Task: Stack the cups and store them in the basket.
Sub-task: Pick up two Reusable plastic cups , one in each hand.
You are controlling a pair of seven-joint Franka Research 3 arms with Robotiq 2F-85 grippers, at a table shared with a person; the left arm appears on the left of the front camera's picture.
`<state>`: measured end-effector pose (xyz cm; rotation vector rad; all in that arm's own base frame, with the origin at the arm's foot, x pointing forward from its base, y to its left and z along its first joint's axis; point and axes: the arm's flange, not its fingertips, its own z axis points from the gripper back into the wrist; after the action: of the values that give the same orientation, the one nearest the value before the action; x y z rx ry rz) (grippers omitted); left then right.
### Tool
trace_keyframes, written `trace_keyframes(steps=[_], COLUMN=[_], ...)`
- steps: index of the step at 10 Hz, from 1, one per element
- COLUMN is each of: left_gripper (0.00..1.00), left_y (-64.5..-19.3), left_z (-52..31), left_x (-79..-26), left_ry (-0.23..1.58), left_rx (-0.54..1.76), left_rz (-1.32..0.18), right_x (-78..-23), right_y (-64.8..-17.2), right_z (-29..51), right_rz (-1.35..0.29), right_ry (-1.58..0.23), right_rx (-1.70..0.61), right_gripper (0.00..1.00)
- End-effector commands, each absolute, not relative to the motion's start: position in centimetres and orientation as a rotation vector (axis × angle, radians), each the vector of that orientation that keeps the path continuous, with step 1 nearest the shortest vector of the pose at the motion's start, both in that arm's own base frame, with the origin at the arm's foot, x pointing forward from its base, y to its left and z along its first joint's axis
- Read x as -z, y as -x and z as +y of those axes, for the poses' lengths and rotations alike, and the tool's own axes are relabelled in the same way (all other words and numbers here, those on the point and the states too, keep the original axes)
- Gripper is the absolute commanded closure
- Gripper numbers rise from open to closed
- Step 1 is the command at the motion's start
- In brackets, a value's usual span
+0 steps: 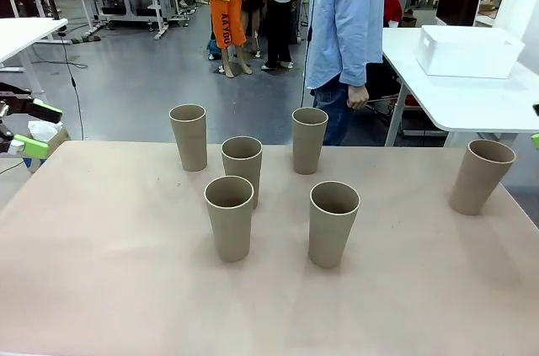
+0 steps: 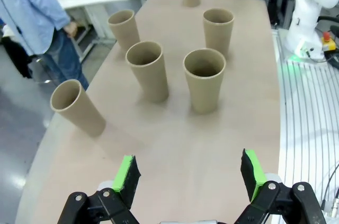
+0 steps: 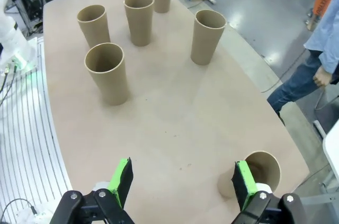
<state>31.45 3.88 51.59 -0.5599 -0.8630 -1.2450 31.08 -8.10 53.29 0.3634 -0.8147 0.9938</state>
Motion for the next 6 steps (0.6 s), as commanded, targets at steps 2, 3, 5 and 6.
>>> trace_keyframes(steps=[2,3,5,6], left_gripper=[0.00,0.00,0.00,0.00], left_y=[-31.21,-31.21,-31.21,-31.21], left_z=[4.15,4.15,4.15,4.15], left_x=[-51.56,-51.56,-51.56,-51.56], left_ry=[0.604,0.604,0.604,0.604], left_rx=[1.250,1.250,1.250,1.250], left_rz=[-0.886,-0.886,-0.886,-0.886], right_x=[-53.57,-53.57,-53.57,-53.57], right_y=[-31.04,-31.04,-31.04,-31.04], right_z=[-8.15,-8.15,-8.15,-8.15], right_rz=[-0.814,-0.814,-0.814,-0.814], right_ry=[-0.353,-0.353,-0.353,-0.353], right_rx=[-0.973,-0.973,-0.973,-0.973], right_gripper=[0.00,0.00,0.00,0.00])
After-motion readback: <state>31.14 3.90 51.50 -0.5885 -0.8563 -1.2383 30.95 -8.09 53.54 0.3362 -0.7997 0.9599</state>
